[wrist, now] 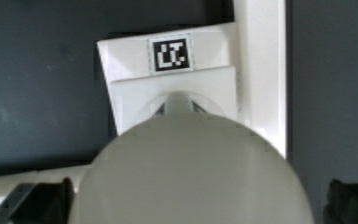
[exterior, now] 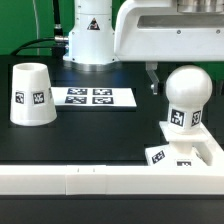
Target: Assemble lamp
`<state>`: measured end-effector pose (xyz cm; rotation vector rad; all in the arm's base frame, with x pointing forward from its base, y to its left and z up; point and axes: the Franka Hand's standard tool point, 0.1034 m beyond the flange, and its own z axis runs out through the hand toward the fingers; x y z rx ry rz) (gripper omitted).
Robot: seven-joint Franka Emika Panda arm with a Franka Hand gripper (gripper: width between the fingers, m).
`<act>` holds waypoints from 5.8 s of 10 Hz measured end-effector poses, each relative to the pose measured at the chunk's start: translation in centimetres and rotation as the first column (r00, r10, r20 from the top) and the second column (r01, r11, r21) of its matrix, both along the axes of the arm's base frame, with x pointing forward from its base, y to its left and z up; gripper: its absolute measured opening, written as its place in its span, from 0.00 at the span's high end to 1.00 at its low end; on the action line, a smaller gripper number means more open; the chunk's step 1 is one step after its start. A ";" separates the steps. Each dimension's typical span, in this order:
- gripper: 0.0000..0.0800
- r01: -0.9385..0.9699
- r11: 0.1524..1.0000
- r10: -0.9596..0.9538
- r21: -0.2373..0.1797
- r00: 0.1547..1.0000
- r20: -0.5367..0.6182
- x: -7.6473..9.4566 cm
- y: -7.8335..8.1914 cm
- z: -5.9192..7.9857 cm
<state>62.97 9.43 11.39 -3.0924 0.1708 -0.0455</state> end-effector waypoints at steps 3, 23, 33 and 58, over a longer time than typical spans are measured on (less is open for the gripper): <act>0.13 -0.244 0.970 0.244 -0.017 0.970 0.009 0.0 -0.1 0.0; 0.13 -0.990 -0.117 0.986 -0.082 -0.106 -0.126 0.3 -0.4 -0.1; 0.28 -0.982 0.168 0.979 -0.088 0.177 -0.103 0.1 -0.9 -0.4; 0.28 0.550 0.835 -0.549 -0.018 0.833 -0.066 -0.1 -0.5 -0.4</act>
Offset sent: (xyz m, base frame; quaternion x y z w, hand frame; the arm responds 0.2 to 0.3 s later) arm 0.0029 -0.0042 0.0087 -0.0410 0.0259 -0.3364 0.9405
